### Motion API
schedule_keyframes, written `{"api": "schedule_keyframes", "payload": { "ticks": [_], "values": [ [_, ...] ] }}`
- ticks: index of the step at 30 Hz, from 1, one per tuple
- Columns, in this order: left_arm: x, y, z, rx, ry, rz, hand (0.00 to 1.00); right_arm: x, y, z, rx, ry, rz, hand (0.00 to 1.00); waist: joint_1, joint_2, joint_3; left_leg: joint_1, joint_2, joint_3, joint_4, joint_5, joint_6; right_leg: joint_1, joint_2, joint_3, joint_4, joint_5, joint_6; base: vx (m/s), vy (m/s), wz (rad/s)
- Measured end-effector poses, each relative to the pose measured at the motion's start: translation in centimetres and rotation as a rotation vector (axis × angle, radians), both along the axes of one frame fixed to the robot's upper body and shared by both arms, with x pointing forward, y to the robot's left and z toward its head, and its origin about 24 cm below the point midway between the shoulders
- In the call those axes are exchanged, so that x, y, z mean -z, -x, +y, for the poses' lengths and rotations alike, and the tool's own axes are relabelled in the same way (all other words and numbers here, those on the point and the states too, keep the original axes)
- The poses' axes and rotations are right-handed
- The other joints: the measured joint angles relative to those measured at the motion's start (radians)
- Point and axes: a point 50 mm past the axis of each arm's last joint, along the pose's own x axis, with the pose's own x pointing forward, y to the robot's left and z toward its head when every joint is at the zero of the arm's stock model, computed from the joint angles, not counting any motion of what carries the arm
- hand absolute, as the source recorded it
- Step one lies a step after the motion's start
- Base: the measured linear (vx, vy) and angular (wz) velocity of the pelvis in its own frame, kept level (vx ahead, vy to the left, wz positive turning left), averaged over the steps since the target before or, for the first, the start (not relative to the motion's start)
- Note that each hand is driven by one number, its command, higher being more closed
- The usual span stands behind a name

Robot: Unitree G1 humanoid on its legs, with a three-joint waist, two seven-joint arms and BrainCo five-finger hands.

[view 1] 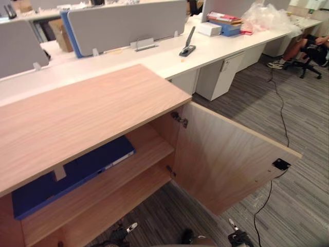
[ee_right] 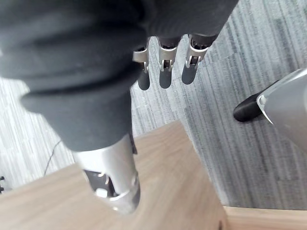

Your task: Walk over to the cabinet, pick up the folder, carry it to the office cabinet, place the folder inside the office cabinet, then close the office cabinet door

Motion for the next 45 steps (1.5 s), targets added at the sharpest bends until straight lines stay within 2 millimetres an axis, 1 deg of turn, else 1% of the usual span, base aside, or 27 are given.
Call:
{"api": "schedule_keyframes", "payload": {
  "ticks": [1, 2, 3, 4, 5, 7, 8, 9, 11, 13, 15, 17, 21, 24, 27, 29, 31, 32, 34, 36, 38, 39, 40, 41, 42, 43, 45],
  "values": [
    [0.0, 0.1, 0.0, -0.002, 0.001, 0.000, 0.00, -0.1, -0.1, -0.3, 0.001, 0.010, -0.003, 0.00, 0.000, 0.001, -0.001, 0.006, 0.001, -0.002, 0.001, 0.000, 0.000, -0.003, -0.003, 0.000, 0.021, -0.020, 0.001, 0.10, -0.064, -0.10],
    [0.0, 0.1, 0.2, -0.008, -0.001, 0.000, 0.00, -0.5, -0.9, -0.8, -0.005, 0.029, -0.028, 0.00, 0.003, -0.001, -0.002, 0.012, 0.003, -0.007, 0.001, -0.001, 0.002, -0.014, -0.016, -0.016, 0.067, -0.075, 0.002, 0.10, -0.069, -0.15],
    [0.0, 0.1, 0.2, -0.009, -0.002, -0.001, 0.00, -0.8, -1.5, -1.0, -0.010, 0.038, -0.042, 0.00, 0.003, -0.002, -0.001, 0.011, 0.003, -0.009, -0.003, -0.003, 0.006, -0.018, -0.029, -0.042, 0.090, -0.098, 0.006, 0.11, -0.087, -0.28],
    [0.0, 0.1, 0.3, -0.001, -0.004, -0.002, 0.00, -1.3, -2.7, -1.5, -0.022, 0.055, -0.069, 0.00, 0.004, -0.001, -0.002, 0.013, 0.002, -0.011, -0.026, -0.009, 0.022, -0.025, -0.050, -0.090, 0.121, -0.125, 0.024, 0.07, -0.067, -0.30],
    [0.0, 0.0, 0.3, 0.007, -0.006, -0.002, 0.00, -1.7, -3.7, -1.7, -0.031, 0.067, -0.095, 0.00, 0.005, -0.003, -0.003, 0.013, 0.002, -0.012, -0.049, -0.021, 0.040, -0.033, -0.052, -0.109, 0.135, -0.134, 0.028, 0.06, -0.071, -0.44],
    [-0.1, -0.2, 0.5, 0.026, -0.011, -0.008, 0.00, -2.6, -6.1, -1.9, -0.064, 0.086, -0.151, 0.00, 0.008, -0.010, 0.002, 0.011, 0.000, -0.016, -0.082, -0.026, 0.058, -0.054, -0.033, -0.116, 0.132, -0.136, 0.026, 0.03, -0.066, -0.48],
    [-0.2, -0.4, 0.6, 0.039, -0.016, -0.010, 0.00, -3.1, -7.3, -2.0, -0.093, 0.100, -0.174, 0.00, 0.009, -0.015, 0.005, 0.011, 0.004, -0.033, -0.083, -0.025, 0.080, -0.050, -0.008, -0.102, 0.111, -0.128, 0.028, 0.01, -0.118, -0.49],
    [-0.2, -0.5, 0.6, 0.054, -0.020, -0.009, 0.00, -3.5, -8.0, -2.2, -0.118, 0.116, -0.188, 0.00, 0.011, -0.015, 0.002, 0.010, 0.014, -0.061, -0.081, -0.025, 0.082, -0.044, 0.023, -0.080, 0.074, -0.095, 0.023, 0.01, -0.149, -0.49],
    [-0.2, -0.7, 0.6, 0.080, -0.026, -0.013, 0.00, -4.6, -9.7, -2.5, -0.215, 0.173, -0.208, 0.00, 0.015, -0.014, 0.001, -0.009, 0.014, -0.132, -0.081, -0.033, 0.071, -0.030, 0.072, -0.054, -0.003, -0.057, 0.018, -0.07, -0.100, -0.51],
    [-0.3, -0.9, 0.8, 0.094, -0.035, -0.018, 0.00, -5.7, -11.1, -2.5, -0.296, 0.233, -0.238, 0.00, 0.015, -0.011, -0.001, -0.036, 0.011, -0.141, -0.077, -0.033, 0.060, -0.021, 0.104, -0.034, -0.059, -0.027, 0.008, -0.14, -0.024, -0.44],
    [-0.5, -1.2, 0.8, 0.143, -0.055, -0.024, 0.00, -6.9, -12.2, -2.9, -0.368, 0.300, -0.264, 0.00, 0.009, -0.011, -0.002, -0.042, 0.012, -0.158, -0.076, -0.029, 0.042, -0.021, 0.111, -0.026, -0.080, -0.008, 0.003, -0.07, 0.010, -0.20],
    [-0.5, -1.2, 1.0, 0.159, -0.064, -0.025, 0.00, -8.1, -13.2, -3.8, -0.431, 0.374, -0.274, 0.00, 0.009, -0.009, -0.002, -0.044, 0.005, -0.166, -0.076, -0.016, -0.003, -0.026, 0.112, -0.013, -0.092, 0.019, 0.010, -0.04, 0.053, -0.11],
    [-0.7, -1.2, 1.9, 0.205, -0.102, -0.018, 0.00, -10.4, -15.7, -4.6, -0.524, 0.464, -0.322, 0.00, 0.007, -0.005, -0.002, -0.078, -0.016, -0.166, -0.051, -0.013, -0.002, -0.025, 0.116, 0.010, -0.178, 0.085, 0.009, -0.06, 0.099, -0.19],
    [-0.6, -0.3, 2.7, 0.210, -0.122, 0.009, 0.00, -12.5, -17.7, -4.9, -0.570, 0.520, -0.374, 0.00, 0.008, -0.001, 0.000, -0.096, -0.026, -0.168, -0.029, -0.012, -0.002, 0.012, 0.135, 0.023, -0.295, 0.158, 0.006, -0.05, 0.057, -0.11],
    [-0.4, 0.9, 3.0, 0.206, -0.125, 0.040, 0.00, -14.4, -19.0, -5.0, -0.606, 0.589, -0.425, 0.00, 0.010, 0.001, -0.002, -0.097, -0.034, -0.176, 0.001, -0.011, -0.003, 0.072, 0.147, 0.025, -0.409, 0.213, 0.009, -0.05, 0.017, 0.03],
    [-0.3, 1.8, 3.1, 0.201, -0.124, 0.063, 0.00, -15.3, -19.4, -5.4, -0.649, 0.643, -0.418, 0.00, 0.013, 0.007, -0.005, -0.108, -0.038, -0.185, 0.030, -0.011, -0.002, 0.081, 0.142, 0.037, -0.430, 0.221, 0.009, -0.04, 0.028, -0.07],
    [-0.2, 2.5, 3.2, 0.198, -0.125, 0.081, 0.00, -15.5, -19.6, -5.2, -0.701, 0.674, -0.408, 0.00, 0.012, 0.006, -0.004, -0.116, -0.040, -0.186, 0.061, -0.012, -0.002, 0.081, 0.137, 0.055, -0.430, 0.222, 0.008, -0.03, 0.027, -0.21],
    [-0.1, 3.0, 3.2, 0.195, -0.122, 0.098, 0.00, -15.6, -19.8, -5.0, -0.742, 0.690, -0.405, 0.00, 0.008, 0.005, -0.003, -0.124, -0.031, -0.186, 0.054, -0.057, 0.023, 0.080, 0.136, 0.064, -0.431, 0.223, 0.008, -0.08, -0.016, -0.19],
    [0.0, 3.0, 3.2, 0.196, -0.119, 0.099, 0.00, -15.8, -19.8, -5.0, -0.814, 0.728, -0.380, 0.00, 0.003, 0.010, -0.002, -0.159, 0.013, -0.185, 0.002, -0.039, -0.002, 0.074, 0.146, 0.065, -0.430, 0.232, 0.019, -0.16, -0.047, -0.19],
    [0.1, 3.8, 3.3, 0.197, -0.112, 0.129, 0.00, -15.7, -19.4, -4.7, -1.005, 0.798, -0.322, 0.00, -0.008, 0.003, -0.004, -0.149, 0.007, -0.164, -0.006, -0.038, -0.006, 0.071, 0.147, 0.079, -0.431, 0.243, 0.032, -0.12, -0.019, -0.26],
    [0.2, 4.0, 3.3, 0.199, -0.107, 0.137, 0.00, -15.7, -19.1, -4.7, -1.100, 0.821, -0.293, 0.00, -0.014, 0.002, -0.004, -0.145, 0.007, -0.160, -0.011, -0.037, -0.008, 0.071, 0.150, 0.082, -0.431, 0.243, 0.032, -0.01, -0.031, -0.10],
    [0.2, 4.3, 3.3, 0.208, -0.098, 0.149, 0.00, -15.7, -18.7, -4.4, -1.293, 0.862, -0.239, 0.00, -0.028, 0.002, -0.004, -0.145, 0.012, -0.159, -0.016, -0.033, -0.016, 0.066, 0.157, 0.083, -0.431, 0.245, 0.030, 0.01, -0.067, -0.07],
    [0.2, 4.3, 3.5, 0.214, -0.102, 0.150, 0.00, -15.5, -18.4, -4.3, -1.359, 0.859, -0.223, 0.00, -0.029, 0.002, -0.004, -0.145, 0.014, -0.159, -0.021, -0.030, -0.020, 0.063, 0.160, 0.083, -0.431, 0.246, 0.028, 0.02, -0.081, -0.06],
    [0.2, 4.1, 3.5, 0.226, -0.100, 0.146, 0.00, -15.1, -17.8, -3.8, -1.498, 0.845, -0.189, 0.00, -0.031, 0.001, -0.004, -0.144, 0.020, -0.158, -0.027, -0.025, -0.026, 0.061, 0.168, 0.083, -0.431, 0.242, 0.022, 0.02, -0.090, -0.02],
    [0.2, 4.1, 3.5, 0.230, -0.097, 0.145, 0.00, -14.8, -17.4, -3.5, -1.564, 0.831, -0.175, 0.00, -0.032, 0.002, -0.004, -0.144, 0.025, -0.158, -0.027, -0.024, -0.029, 0.061, 0.173, 0.083, -0.431, 0.239, 0.018, 0.02, -0.128, -0.01],
    [0.1, 3.8, 3.6, 0.245, -0.094, 0.141, 0.00, -13.8, -16.4, -2.0, -1.763, 0.770, -0.152, 0.00, -0.035, 0.000, -0.005, -0.142, 0.036, -0.159, -0.030, -0.015, -0.042, 0.061, 0.185, 0.083, -0.431, 0.230, 0.008, 0.00, -0.112, 0.00],
    [0.1, 3.7, 3.6, 0.258, -0.090, 0.137, 0.00, -13.1, -15.8, -0.9, -1.864, 0.729, -0.141, 0.00, -0.036, 0.000, -0.005, -0.141, 0.043, -0.159, -0.033, -0.011, -0.047, 0.061, 0.192, 0.083, -0.431, 0.222, 0.008, -0.02, -0.108, 0.01]
  ]
}}
